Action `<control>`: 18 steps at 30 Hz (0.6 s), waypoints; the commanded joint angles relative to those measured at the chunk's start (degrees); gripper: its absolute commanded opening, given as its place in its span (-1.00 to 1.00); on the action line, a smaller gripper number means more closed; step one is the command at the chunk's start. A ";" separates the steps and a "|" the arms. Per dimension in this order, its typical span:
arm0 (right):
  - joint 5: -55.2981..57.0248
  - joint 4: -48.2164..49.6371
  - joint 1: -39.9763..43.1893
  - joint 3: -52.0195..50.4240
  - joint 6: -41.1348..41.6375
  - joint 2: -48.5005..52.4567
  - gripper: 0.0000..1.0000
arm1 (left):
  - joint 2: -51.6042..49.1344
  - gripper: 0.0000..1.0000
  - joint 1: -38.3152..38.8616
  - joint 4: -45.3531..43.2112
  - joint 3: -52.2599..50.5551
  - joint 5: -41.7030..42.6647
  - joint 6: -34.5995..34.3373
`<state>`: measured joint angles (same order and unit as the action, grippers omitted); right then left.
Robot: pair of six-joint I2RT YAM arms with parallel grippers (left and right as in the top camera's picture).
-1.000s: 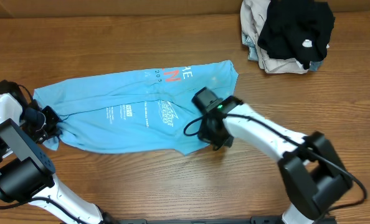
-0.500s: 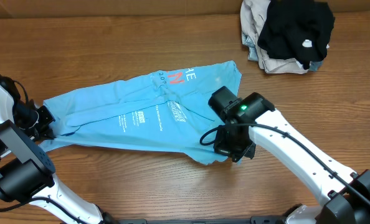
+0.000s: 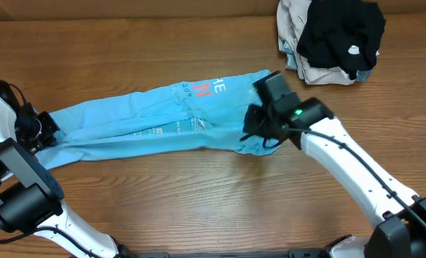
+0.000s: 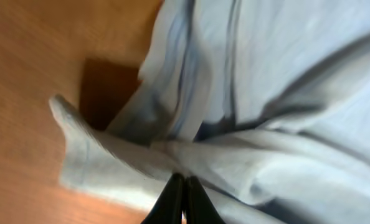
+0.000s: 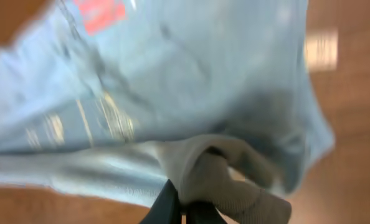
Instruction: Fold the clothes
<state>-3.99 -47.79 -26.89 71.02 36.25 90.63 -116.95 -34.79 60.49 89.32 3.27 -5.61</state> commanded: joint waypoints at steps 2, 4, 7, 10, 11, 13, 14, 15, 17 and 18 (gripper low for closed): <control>1.33 6.05 2.91 0.63 -5.95 1.86 -0.92 | -0.15 -0.92 1.86 -4.22 1.22 1.46 -1.57; 1.36 8.50 3.04 0.63 -6.67 3.17 -0.92 | -0.15 -0.92 2.75 -5.99 1.22 1.70 -1.73; 1.31 12.87 3.04 0.63 -7.19 6.62 -0.88 | -0.15 -0.87 4.79 -9.03 1.22 1.81 -1.75; 1.36 15.34 3.04 0.63 -7.17 9.31 -0.50 | -0.15 -0.25 6.32 -11.32 1.22 2.16 -1.73; 1.38 15.89 3.04 0.63 -7.19 9.88 -0.08 | -0.15 0.09 6.78 -11.96 1.22 2.14 -1.70; 1.36 16.72 3.04 0.63 -7.19 10.88 0.82 | -0.15 0.84 7.48 -12.83 1.22 2.08 -1.68; 1.33 16.70 3.13 0.63 -7.19 10.97 1.00 | -0.15 1.00 7.48 -12.87 1.27 2.12 -1.70; 1.29 16.37 3.21 0.68 -7.19 10.91 1.00 | -0.15 0.99 7.43 -12.57 1.44 2.12 -1.70; 1.11 14.82 3.30 0.90 -7.19 10.12 1.00 | -0.15 1.00 6.71 -11.28 1.62 2.32 -1.70; 1.11 13.99 3.30 0.98 -7.23 9.64 1.00 | -0.15 0.99 6.34 -10.84 1.62 2.32 -1.68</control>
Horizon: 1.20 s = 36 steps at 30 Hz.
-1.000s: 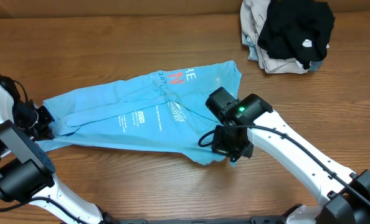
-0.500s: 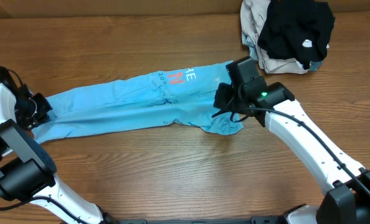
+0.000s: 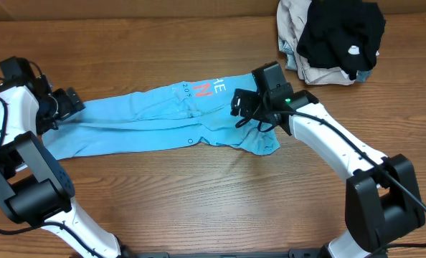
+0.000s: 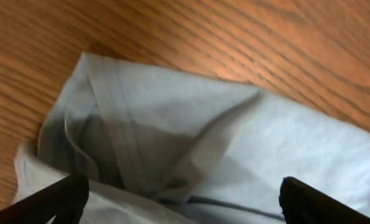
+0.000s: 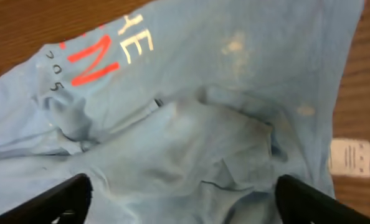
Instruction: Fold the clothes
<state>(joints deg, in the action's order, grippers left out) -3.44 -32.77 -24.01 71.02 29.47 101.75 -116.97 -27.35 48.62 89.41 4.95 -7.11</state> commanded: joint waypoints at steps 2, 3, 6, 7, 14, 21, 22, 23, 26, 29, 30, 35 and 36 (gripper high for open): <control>0.15 -2.60 0.42 1.03 -1.03 -2.49 1.00 | -0.13 0.99 -2.54 2.71 1.51 0.63 1.33; -0.42 -3.43 0.42 1.03 -1.03 -2.95 1.00 | -0.13 1.00 -3.45 3.80 1.51 0.63 2.91; -2.34 -5.44 0.42 1.03 -1.07 -3.30 1.00 | -0.13 1.00 -6.16 6.25 1.22 0.63 6.84; -2.73 -6.05 0.42 1.03 -1.05 -3.30 1.00 | -0.13 1.00 -6.99 6.29 0.90 0.90 6.93; -3.32 -8.13 0.39 1.01 -1.09 -3.30 1.00 | -0.15 1.00 -10.67 1.62 -2.95 1.44 11.21; -3.28 -8.22 0.42 1.01 -1.92 -3.30 1.00 | -0.15 0.97 -8.98 -8.24 -9.70 5.18 19.37; -3.28 -8.26 0.42 1.01 -1.92 -3.30 1.00 | -0.15 0.95 -8.85 -8.83 -10.08 5.14 19.39; -3.28 -8.26 0.42 1.01 -1.92 -3.30 1.00 | -0.15 0.85 -8.76 -9.55 -10.49 5.16 19.37; -3.30 -8.26 0.42 1.01 -1.88 -3.30 1.00 | -0.15 0.09 -8.61 -10.14 -11.15 5.18 19.34; -3.30 -8.26 0.42 1.01 -1.88 -3.30 1.00 | -0.17 -0.24 -8.61 -10.12 -11.47 4.94 19.34; -3.32 -8.31 0.42 1.01 -1.86 -3.30 1.00 | -0.17 -0.31 -8.66 -10.21 -11.47 4.96 19.34; -3.76 -8.35 0.42 1.01 -1.88 -3.30 1.00 | -0.17 -0.89 -8.74 -10.82 -11.45 1.84 17.64; -3.98 -8.35 0.42 1.01 -1.88 -3.30 1.00 | -0.15 -0.92 -9.01 -10.69 -11.02 0.44 15.85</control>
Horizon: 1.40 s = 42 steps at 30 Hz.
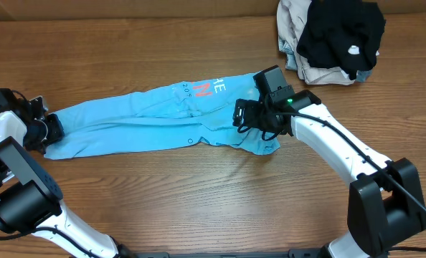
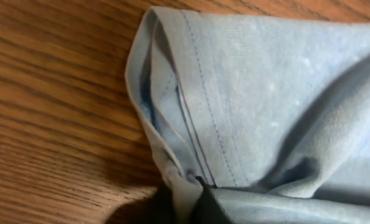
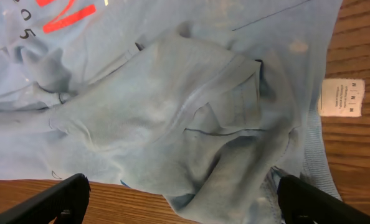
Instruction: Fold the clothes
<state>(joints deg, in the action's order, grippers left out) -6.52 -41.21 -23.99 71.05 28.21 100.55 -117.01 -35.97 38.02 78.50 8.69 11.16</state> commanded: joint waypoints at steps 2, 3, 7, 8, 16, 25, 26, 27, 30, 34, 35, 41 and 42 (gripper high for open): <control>-0.96 -0.07 0.39 0.98 -0.61 -2.10 1.00 | -0.09 -0.92 -1.01 1.75 2.10 -4.09 -4.44; -1.09 -0.13 0.39 0.98 -0.61 -2.10 1.00 | -0.09 -0.92 -1.33 3.32 3.89 -4.15 -4.55; -1.14 -1.66 0.39 0.98 -0.59 -2.10 1.00 | -0.09 -0.92 -2.05 11.58 14.38 -4.17 -4.48; -1.14 -2.16 0.39 0.98 -0.59 -2.10 1.00 | -0.09 -0.92 -2.03 13.31 16.87 -4.24 -4.11; -1.29 -5.03 0.39 0.98 -0.59 -2.10 1.00 | -0.09 -0.92 3.04 27.61 33.68 -4.17 -0.15; -1.25 -4.72 0.90 0.98 -0.59 -2.10 1.00 | -0.11 -0.92 15.96 31.61 33.31 -1.44 -0.02; -1.27 -4.74 1.16 0.98 -0.59 -2.10 1.00 | -0.11 -0.92 17.75 31.65 33.31 -1.60 -0.02; -1.27 -4.76 1.38 0.98 -0.59 -2.10 1.00 | -0.11 -0.92 19.43 31.67 33.29 -1.60 -0.02; -1.07 -4.72 2.25 0.98 -0.59 -2.10 1.00 | -0.31 -0.92 24.96 31.61 33.14 -1.60 -1.60; -1.07 -4.37 3.96 0.98 -0.61 -2.10 1.00 | -0.76 -0.92 32.30 32.57 33.07 -1.60 -3.17; -1.07 -4.44 4.70 0.98 -0.59 -2.10 1.00 | -0.79 -0.92 34.91 33.00 32.98 -1.60 -3.96; -1.11 -4.39 7.19 0.98 -0.63 -2.10 1.00 | -0.85 -0.92 42.25 33.86 32.48 -1.84 -5.03; -1.29 -4.37 7.41 0.98 -0.66 -2.08 1.00 | -0.85 -0.92 42.99 33.77 32.22 -1.95 -5.03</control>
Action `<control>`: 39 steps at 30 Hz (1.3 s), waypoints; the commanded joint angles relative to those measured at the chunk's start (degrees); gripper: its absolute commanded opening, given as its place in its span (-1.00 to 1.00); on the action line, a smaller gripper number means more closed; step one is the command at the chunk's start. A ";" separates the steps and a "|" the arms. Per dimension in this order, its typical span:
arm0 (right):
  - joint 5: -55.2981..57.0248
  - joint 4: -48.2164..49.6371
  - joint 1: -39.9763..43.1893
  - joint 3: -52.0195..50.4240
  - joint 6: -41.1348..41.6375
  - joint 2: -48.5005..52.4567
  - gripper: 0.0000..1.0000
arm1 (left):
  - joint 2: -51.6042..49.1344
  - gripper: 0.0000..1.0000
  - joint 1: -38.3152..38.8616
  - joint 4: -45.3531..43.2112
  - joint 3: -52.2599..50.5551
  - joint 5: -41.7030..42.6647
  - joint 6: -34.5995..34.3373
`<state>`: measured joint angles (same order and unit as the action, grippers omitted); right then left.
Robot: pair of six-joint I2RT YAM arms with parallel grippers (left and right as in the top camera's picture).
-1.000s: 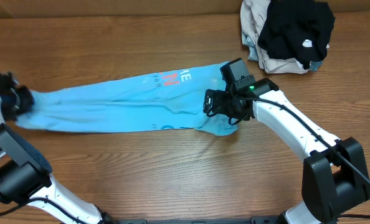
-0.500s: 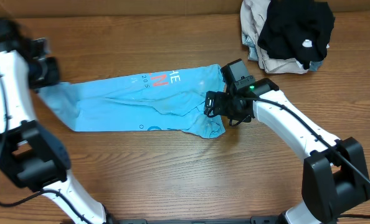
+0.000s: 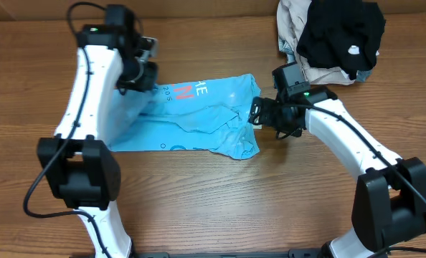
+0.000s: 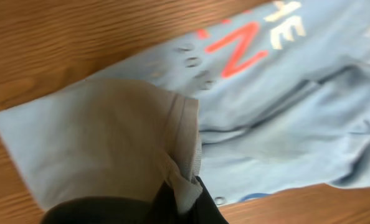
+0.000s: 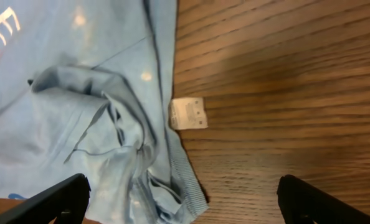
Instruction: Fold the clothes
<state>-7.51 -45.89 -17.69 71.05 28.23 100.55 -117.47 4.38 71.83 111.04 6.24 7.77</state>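
A light blue garment (image 3: 199, 118) with red and white lettering lies mid-table, its left part lifted and doubled over toward the lettering. My left gripper (image 3: 143, 72) hangs above the garment's upper left and is shut on a ribbed hem; in the left wrist view the left gripper (image 4: 184, 202) pinches that pale hem (image 4: 185, 137) over the red letters (image 4: 235, 50). My right gripper (image 3: 262, 115) stands open at the garment's right edge. The right wrist view shows the right gripper (image 5: 185, 199) over the bunched right end (image 5: 129, 155) and a white label (image 5: 187, 114), holding nothing.
A pile of black and beige clothes (image 3: 335, 36) lies at the far right corner. Bare wooden table (image 3: 199, 201) runs along the front and to the left of the garment. The white arms reach in from both front corners.
My left gripper, then at the far left edge shut on the garment's left end, is now above the lettering with that end still in it. The garment is shorter. My right gripper has shifted slightly right, still open.
At first both grippers were shut on the garment's two ends, with it stretched long across the table. Then both stood open and it lay flat. Then the left was shut on the left hem again. Now that hem is over the garment's middle.
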 commanded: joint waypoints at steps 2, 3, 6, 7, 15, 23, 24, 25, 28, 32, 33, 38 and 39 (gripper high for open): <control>-0.35 0.28 1.31 0.98 -0.72 -2.08 1.00 | -0.39 -0.91 3.93 -0.55 -1.40 -1.29 -2.91; -0.52 0.35 1.33 0.98 -1.38 -2.08 1.00 | -0.39 -0.86 4.31 -0.79 -1.97 -2.32 -3.72; -1.70 0.94 1.33 0.98 -2.99 -2.08 1.00 | -0.39 0.22 4.72 -1.38 -3.89 -3.02 -4.17; -1.84 1.20 1.33 0.98 -3.02 -2.08 1.00 | -0.39 0.84 4.70 -1.36 -4.33 -3.02 -4.15; -10.58 6.73 2.71 0.98 -3.93 1.62 1.00 | 0.13 0.99 4.35 3.26 1.86 -3.34 -4.15; -18.36 9.25 2.47 0.96 -4.50 9.51 0.75 | 0.15 1.00 3.52 16.00 23.21 -3.45 -4.13; -18.95 9.27 2.27 0.96 -4.50 10.21 0.74 | 0.15 1.00 3.52 16.83 25.05 -3.56 -4.07; -19.47 9.38 1.99 0.96 -4.52 11.04 0.73 | 0.15 0.99 3.52 17.22 26.14 -3.78 -3.96; -21.73 10.32 0.87 0.92 -4.50 13.51 0.73 | 0.15 1.00 3.50 17.90 28.17 -4.87 -3.93; -25.38 13.27 -1.51 0.92 -4.52 15.98 0.71 | 0.15 1.00 3.39 17.90 28.33 -5.44 -3.93; -26.01 14.29 -2.27 0.92 -4.48 16.35 0.62 | 0.15 1.00 3.32 17.90 28.24 -5.44 -3.93; -23.82 16.90 -3.13 0.92 -4.20 16.59 -0.17 | 0.15 1.00 2.27 17.90 28.24 -6.88 -3.96; -23.41 16.81 -2.51 0.92 -4.20 16.59 -0.26 | 0.15 1.00 2.03 17.90 28.24 -6.86 -3.96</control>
<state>-31.48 -29.41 -21.21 71.57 24.25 116.42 -117.89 7.62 89.62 138.23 0.75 4.40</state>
